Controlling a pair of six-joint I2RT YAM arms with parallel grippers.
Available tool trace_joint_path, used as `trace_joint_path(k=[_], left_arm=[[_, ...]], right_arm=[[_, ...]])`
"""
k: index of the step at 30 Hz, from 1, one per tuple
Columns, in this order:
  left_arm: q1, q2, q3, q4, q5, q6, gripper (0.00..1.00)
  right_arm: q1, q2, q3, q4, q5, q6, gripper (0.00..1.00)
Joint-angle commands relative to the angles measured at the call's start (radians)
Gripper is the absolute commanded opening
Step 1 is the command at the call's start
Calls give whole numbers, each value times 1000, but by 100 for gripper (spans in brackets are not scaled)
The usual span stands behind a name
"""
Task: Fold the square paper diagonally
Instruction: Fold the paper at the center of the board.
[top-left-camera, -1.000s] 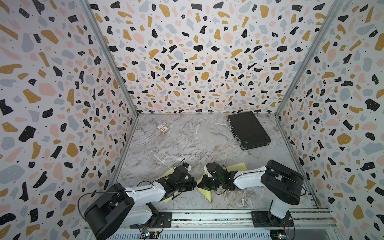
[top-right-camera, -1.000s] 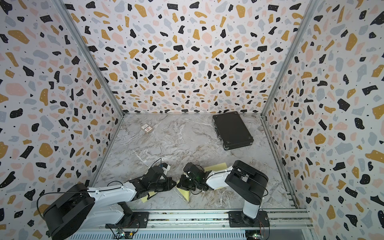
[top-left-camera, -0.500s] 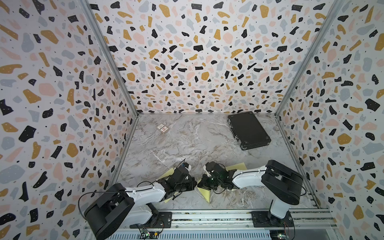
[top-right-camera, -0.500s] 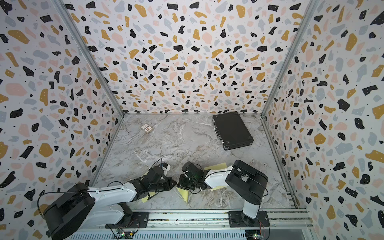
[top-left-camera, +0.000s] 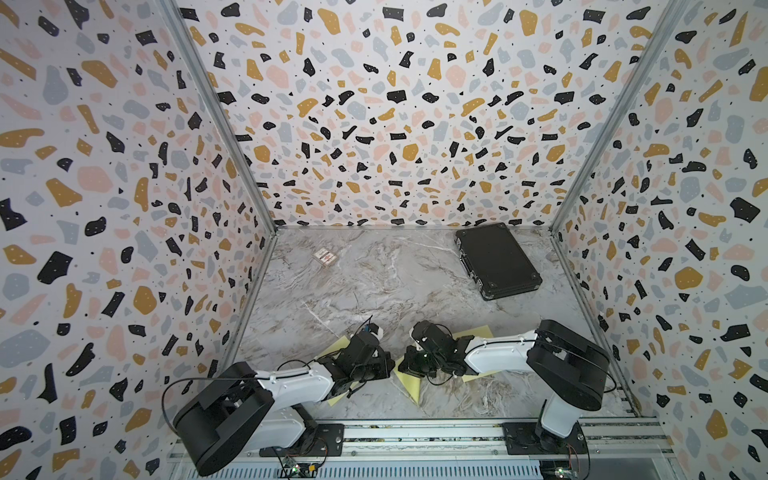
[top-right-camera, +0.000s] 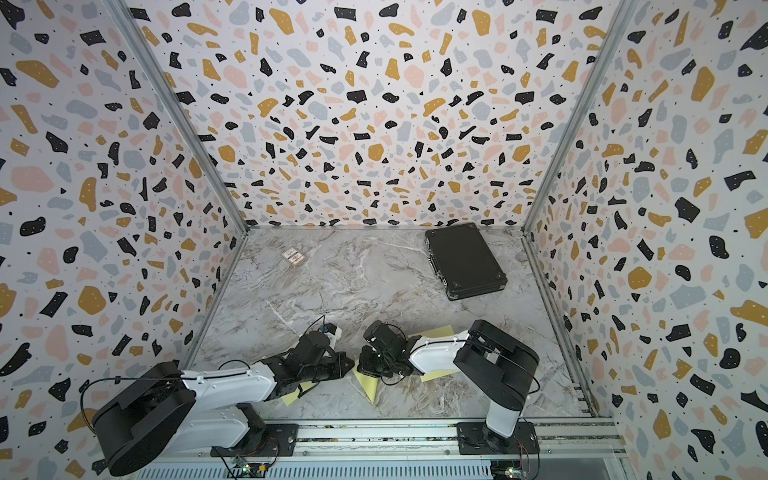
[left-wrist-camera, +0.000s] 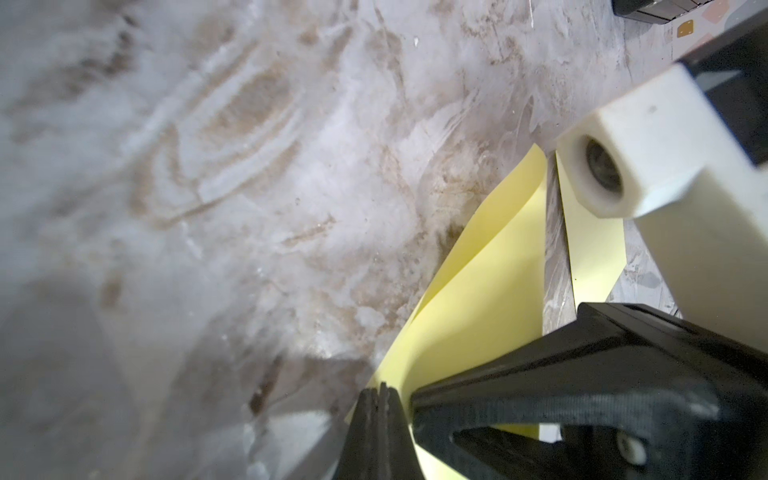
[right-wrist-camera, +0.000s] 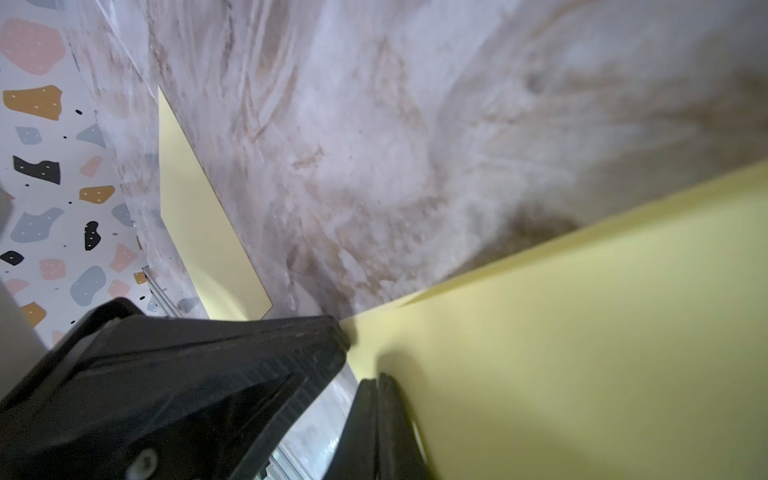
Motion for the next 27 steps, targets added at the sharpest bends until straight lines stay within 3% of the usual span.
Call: trace_joint_path(k=[1,11,27], left_arm=[[-5,51,-34,-188,-91,12,0],[-21,64,6,-316,-170,-7,0],[-70,164,15,-339,-250,-58,0]], right_arm=[[-9,-42,7,-74,30,-23,10],[-24,-75,-60,-78,51,-10,10],[-35,-196,-197,-74,86,34,10]])
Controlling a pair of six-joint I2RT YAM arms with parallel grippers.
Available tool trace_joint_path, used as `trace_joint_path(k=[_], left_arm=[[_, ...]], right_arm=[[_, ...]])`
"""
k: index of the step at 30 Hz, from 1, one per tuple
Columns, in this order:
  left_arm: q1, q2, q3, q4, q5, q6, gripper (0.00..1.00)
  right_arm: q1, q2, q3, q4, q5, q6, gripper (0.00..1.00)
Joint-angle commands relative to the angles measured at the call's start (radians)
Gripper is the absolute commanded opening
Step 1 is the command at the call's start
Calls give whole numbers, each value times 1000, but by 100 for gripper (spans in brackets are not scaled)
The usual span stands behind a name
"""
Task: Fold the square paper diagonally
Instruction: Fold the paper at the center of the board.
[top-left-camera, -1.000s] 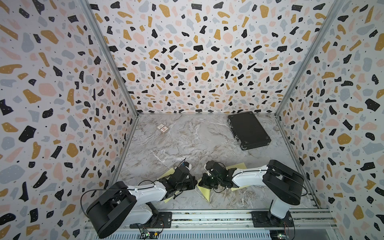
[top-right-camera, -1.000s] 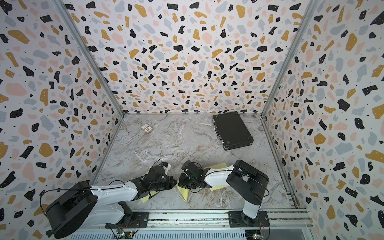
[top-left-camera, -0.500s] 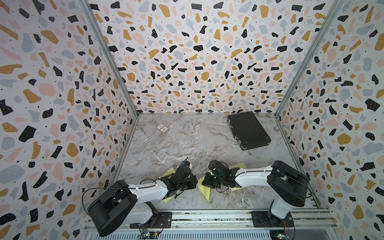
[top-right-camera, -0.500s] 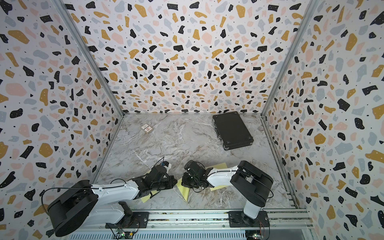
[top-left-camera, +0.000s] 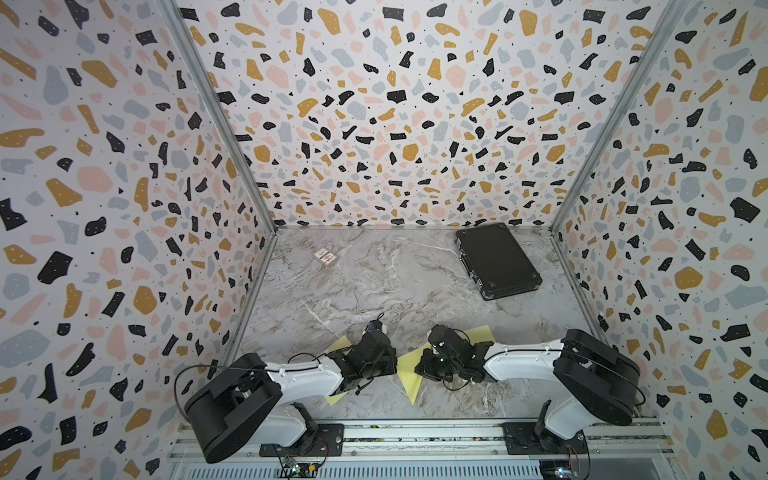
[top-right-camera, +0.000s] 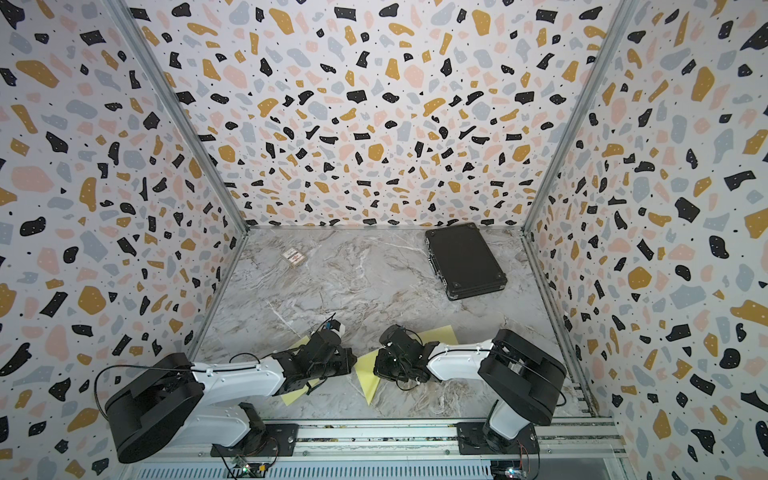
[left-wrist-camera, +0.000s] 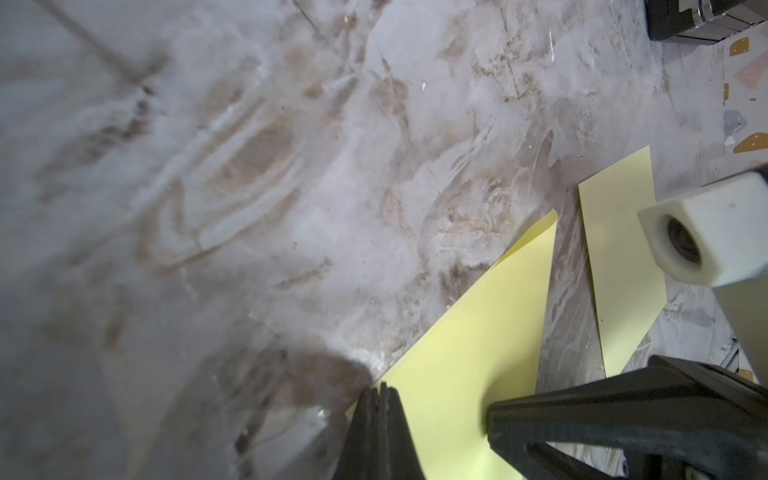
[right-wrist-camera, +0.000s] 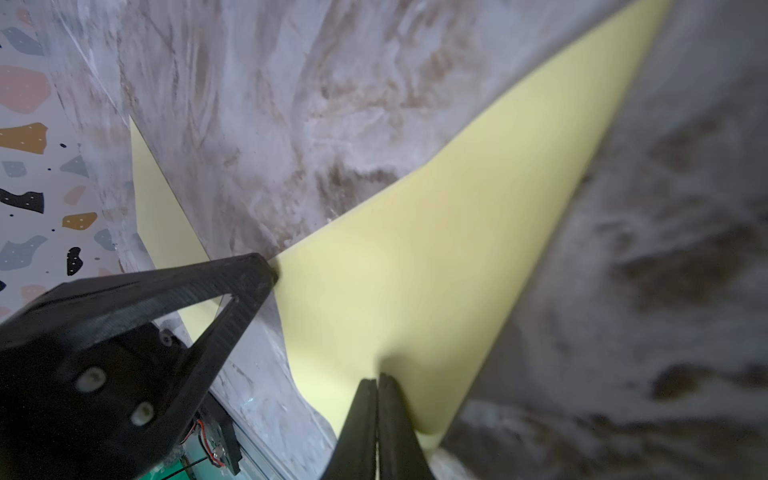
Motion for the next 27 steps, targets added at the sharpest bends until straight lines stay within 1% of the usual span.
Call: trace_joint_path(k=[1,10,12,15,16,17,24,27], left_arm=[[3,89,-68,-281,-99,-7,0],[-12,104,-65,-265,-90,-2,0],[-16,106,-65,-261,-87,-1,0],[-20,110,-67,-250,-76,0,0],[-20,111,-68,-244,-70,2,0],[-22,112,-70,-238,-65,2,0],[-27,116,-73,-230,-59,0,0],[-31,116,-73,-227,-57,-3,0]], right_arm=[[-4,-37,-40,-47,31,21,10],[-5,-157,-89,-91,54,29,11],[-5,-184,-85,-100,61,18,16],[-17,-206,-81,-98,57,-9,31],[-24,-205,-87,-79,44,-13,35],[-35,-199,-97,-51,27,-10,36],[-75,-105,-122,85,-47,-3,38],[-83,-81,-130,112,-44,-2,38]])
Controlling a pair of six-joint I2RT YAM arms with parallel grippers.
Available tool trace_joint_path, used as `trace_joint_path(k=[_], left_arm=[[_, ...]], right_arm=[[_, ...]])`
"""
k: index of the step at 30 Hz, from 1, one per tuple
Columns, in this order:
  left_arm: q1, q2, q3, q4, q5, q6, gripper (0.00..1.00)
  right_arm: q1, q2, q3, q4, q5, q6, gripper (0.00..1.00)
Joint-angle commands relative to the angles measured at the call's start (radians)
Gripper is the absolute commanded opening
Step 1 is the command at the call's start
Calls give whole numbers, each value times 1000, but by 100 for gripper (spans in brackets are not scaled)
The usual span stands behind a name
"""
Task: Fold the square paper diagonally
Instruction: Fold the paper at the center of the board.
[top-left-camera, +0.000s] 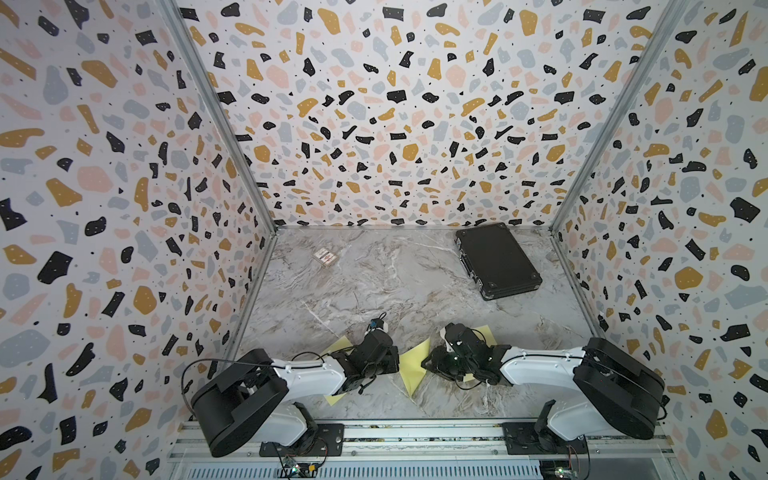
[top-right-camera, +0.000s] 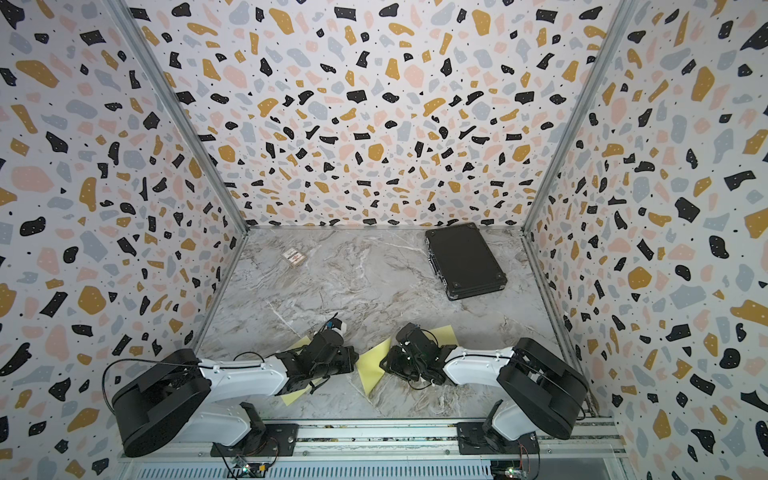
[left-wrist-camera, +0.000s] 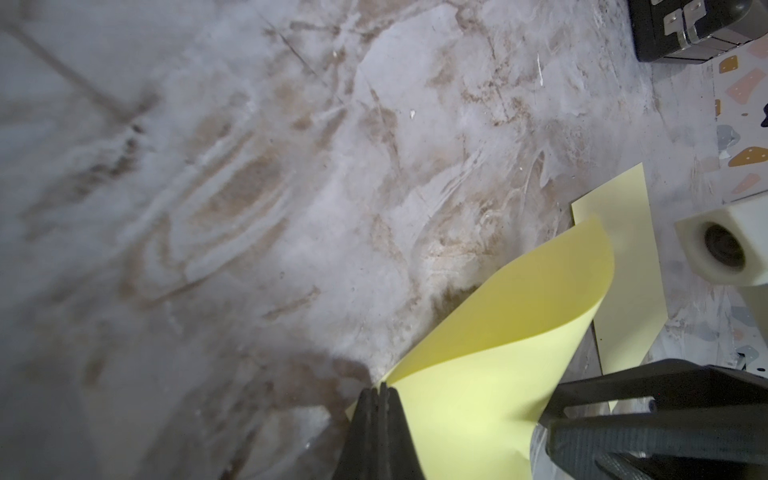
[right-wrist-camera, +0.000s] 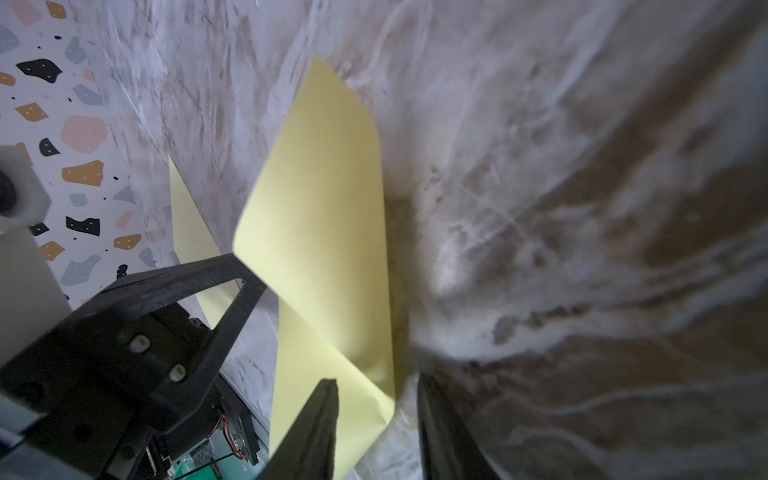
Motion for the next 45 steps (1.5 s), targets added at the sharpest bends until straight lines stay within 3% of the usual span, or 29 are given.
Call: trace_joint_path(k=[1,14,20,25,33,35,37,45], left_arm=[[-7,82,-79,-284,-18,2,0],[-15,82,-77,-285,-20,-2,0],[-17,83,-77,-288,-21,-3,0],[-19,95,-74,-287,-21,-3,0],[-27,107,-74,-280,-20,-2,0],[-27,113,-70,-279,-17,-2,0],[-28,124,-65,-279,-15,-1,0],[-36,132,-61,-279,-15,-2,0]], right_arm=[[-9,25,-22,37,-6,-7,38],[-45,129,-74,367,-47,15,33],[-49,79,-66,294,-2,-33,19],[-49,118,-62,373,-46,-28,0],[-49,60,-83,357,-6,-54,2],[-49,45,-82,336,7,-65,25],[-52,47,-80,348,8,-71,36],[-110,69,-61,395,-14,-121,35]])
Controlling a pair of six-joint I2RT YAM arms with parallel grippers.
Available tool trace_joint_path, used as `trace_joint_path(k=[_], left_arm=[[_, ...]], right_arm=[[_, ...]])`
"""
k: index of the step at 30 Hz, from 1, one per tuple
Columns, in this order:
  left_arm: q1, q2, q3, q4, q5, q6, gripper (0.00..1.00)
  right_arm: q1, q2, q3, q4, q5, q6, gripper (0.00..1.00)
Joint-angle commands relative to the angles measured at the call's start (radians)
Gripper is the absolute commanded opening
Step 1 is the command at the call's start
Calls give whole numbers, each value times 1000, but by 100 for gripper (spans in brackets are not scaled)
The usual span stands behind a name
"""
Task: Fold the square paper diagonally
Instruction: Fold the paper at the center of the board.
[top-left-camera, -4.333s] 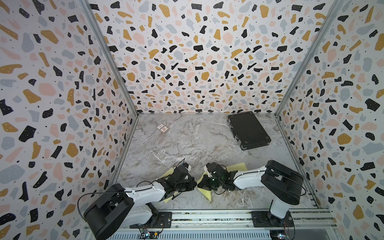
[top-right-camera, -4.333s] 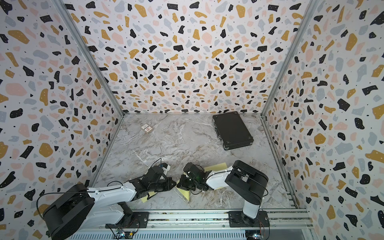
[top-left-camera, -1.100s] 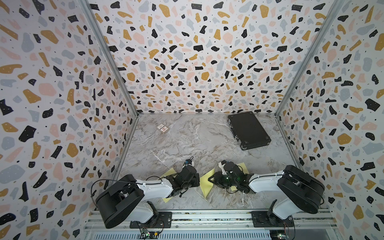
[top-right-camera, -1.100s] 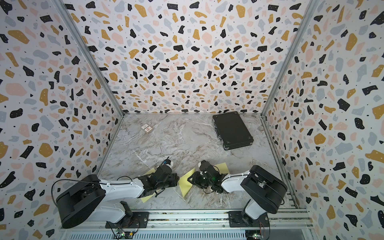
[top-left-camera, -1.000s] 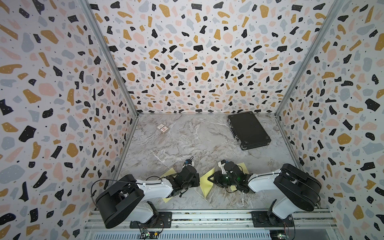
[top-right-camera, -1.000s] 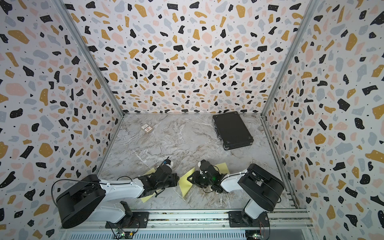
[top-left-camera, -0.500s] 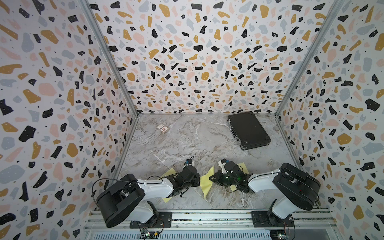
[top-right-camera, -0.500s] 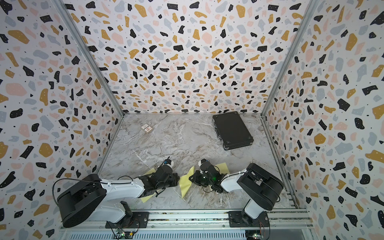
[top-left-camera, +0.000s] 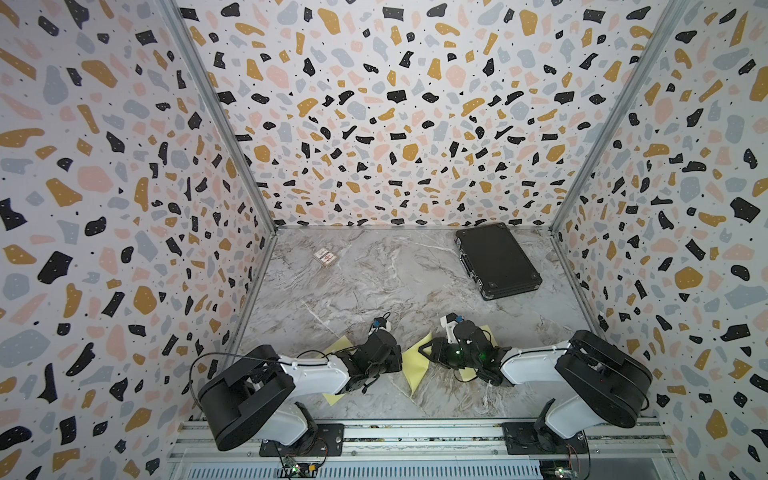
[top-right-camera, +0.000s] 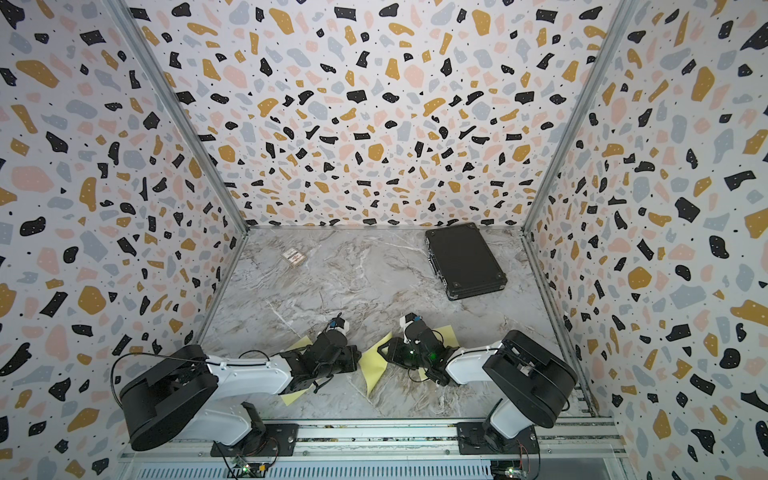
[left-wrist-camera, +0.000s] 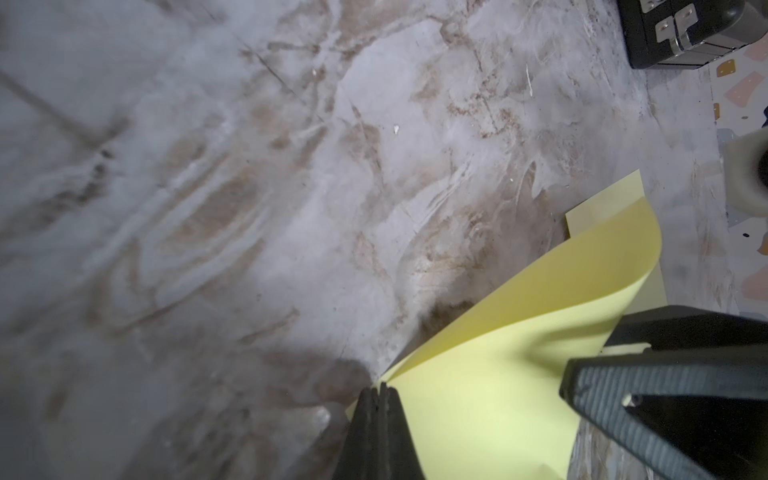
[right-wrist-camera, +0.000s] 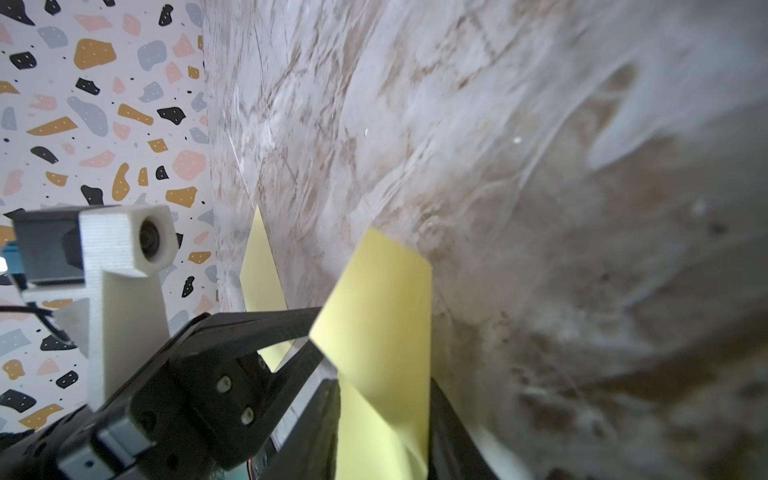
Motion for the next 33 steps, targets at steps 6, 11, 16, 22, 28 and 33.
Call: trace_joint_path(k=[6,11,16,22,28,33], left_arm=[[-13,97,-67,-316,10,-2,0],[-15,100,-67,-315,9,-4,0],[-17,106,-70,-310,7,-7,0],[-18,106,-71,-310,9,-10,0],[-23,111,-79,-296,9,-21,0],[-26,115,-79,-293,7,-24,0]], right_arm=[[-45,11,40,37,-35,-74,24],[-56,10,44,26,-37,-95,0],[-66,19,46,49,-51,-98,0],[-82,10,59,33,-39,-114,31],[-107,26,87,16,-46,-135,26],[-122,37,97,17,-64,-145,3]])
